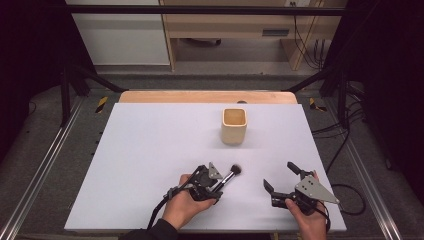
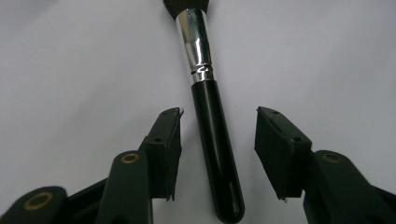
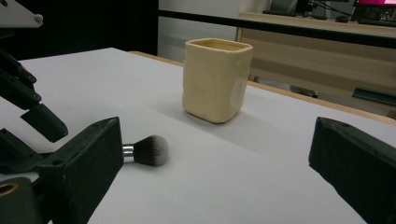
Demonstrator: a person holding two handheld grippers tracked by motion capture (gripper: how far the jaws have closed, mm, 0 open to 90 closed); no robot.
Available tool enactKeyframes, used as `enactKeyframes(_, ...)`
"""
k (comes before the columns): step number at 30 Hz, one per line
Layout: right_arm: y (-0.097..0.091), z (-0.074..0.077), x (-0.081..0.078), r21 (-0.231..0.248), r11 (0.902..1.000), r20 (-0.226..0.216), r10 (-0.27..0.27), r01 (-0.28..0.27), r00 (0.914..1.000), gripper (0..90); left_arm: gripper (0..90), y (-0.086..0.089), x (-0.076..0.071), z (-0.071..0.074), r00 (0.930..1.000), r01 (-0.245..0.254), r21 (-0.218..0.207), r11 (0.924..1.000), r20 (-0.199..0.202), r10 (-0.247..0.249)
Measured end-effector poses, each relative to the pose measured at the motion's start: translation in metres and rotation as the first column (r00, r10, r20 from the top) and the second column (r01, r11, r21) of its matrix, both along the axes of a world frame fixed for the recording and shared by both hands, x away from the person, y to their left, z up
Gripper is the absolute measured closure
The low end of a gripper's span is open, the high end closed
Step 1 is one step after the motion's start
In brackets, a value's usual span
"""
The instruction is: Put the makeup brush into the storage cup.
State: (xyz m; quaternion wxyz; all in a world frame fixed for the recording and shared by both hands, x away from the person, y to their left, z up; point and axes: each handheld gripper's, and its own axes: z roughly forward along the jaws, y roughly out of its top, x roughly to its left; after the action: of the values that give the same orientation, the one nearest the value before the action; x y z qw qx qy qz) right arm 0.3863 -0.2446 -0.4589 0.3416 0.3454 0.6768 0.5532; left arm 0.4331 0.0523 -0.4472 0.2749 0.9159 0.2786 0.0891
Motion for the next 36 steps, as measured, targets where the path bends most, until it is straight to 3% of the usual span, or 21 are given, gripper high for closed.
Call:
enactKeyframes(6,0.0,0.0,0.0,-0.002,1.0,-0.001,0.0,0.0,1.0,3.5,57.5,0.0,0.0,-0.003,0.9998,-0.009,0.005,0.9999,-0.016,0.009)
enactKeyframes(9,0.0,0.0,0.0,0.004,1.0,-0.003,-0.002,0.002,1.0,3.5,59.5,0.0,-0.001,-0.005,0.9999,-0.004,0.028,0.9996,-0.016,0.005)
enactKeyframes(23,-0.001,0.0,0.0,0.003,1.0,-0.001,-0.002,0.002,1.0,3.6,71.2,0.0,0.0,-0.008,0.9995,-0.013,0.031,0.9994,-0.027,0.014)
enactKeyframes(36,-0.002,0.0,0.0,0.002,1.0,0.0,-0.007,0.007,1.0,3.6,74.3,0.0,-0.004,-0.013,0.9994,-0.032,0.018,0.9993,0.01,0.032)
